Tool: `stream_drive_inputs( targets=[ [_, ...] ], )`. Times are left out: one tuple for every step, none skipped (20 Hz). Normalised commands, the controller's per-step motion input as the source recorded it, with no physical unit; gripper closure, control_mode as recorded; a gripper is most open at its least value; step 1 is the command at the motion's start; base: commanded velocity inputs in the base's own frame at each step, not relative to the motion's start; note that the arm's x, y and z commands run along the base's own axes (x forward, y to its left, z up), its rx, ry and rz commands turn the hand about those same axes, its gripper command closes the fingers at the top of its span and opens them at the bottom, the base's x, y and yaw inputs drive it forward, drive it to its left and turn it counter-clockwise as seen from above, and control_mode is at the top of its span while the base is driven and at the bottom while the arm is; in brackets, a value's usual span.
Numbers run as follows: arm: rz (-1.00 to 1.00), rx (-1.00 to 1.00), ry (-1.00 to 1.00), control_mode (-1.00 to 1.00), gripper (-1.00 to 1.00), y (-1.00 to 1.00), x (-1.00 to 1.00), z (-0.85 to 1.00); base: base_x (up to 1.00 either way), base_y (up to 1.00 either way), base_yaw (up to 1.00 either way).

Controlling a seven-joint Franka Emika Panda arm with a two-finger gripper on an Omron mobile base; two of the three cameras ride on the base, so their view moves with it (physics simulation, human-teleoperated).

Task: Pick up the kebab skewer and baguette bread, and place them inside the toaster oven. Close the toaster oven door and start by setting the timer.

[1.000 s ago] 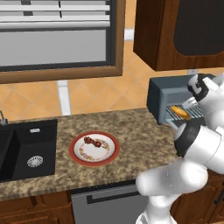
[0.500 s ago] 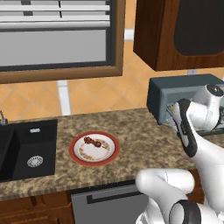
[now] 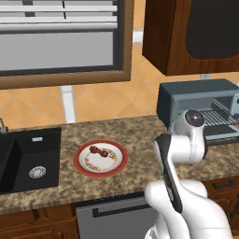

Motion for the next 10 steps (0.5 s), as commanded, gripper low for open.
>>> stream_drive_inputs(
  targets=[
    [0.16,0.0,0.09,-1.0,-1.0,1.0,0.47,0.08,0.0,0.0,0.0],
    [0.15,0.0,0.11,-1.0,-1.0,1.0,0.48,0.09,0.0,0.0,0.0],
    [0.15,0.0,0.13,-1.0,-1.0,1.0,0.5,0.11,0.0,0.0,0.0],
    [0.15,0.0,0.15,-1.0,-1.0,1.0,0.53,0.14,0.0,0.0,0.0],
    [0.15,0.02,0.18,-1.0,-1.0,1.0,0.56,0.09,0.0,0.0,0.0],
    [0.14,0.07,0.22,-1.0,-1.0,1.0,0.52,0.0,0.0,0.0,0.0],
    [0.11,0.11,0.24,-1.0,-1.0,1.0,0.46,0.0,0.0,0.0,0.0],
    [0.11,0.1,0.22,-1.0,-1.0,1.0,0.39,0.0,0.0,0.0,0.0],
    [0.12,0.09,0.14,-1.0,-1.0,1.0,0.24,-0.15,0.0,0.0,0.0],
    [0.12,0.1,0.13,-1.0,-1.0,0.94,0.26,-0.21,0.0,0.0,0.0]
  ],
)
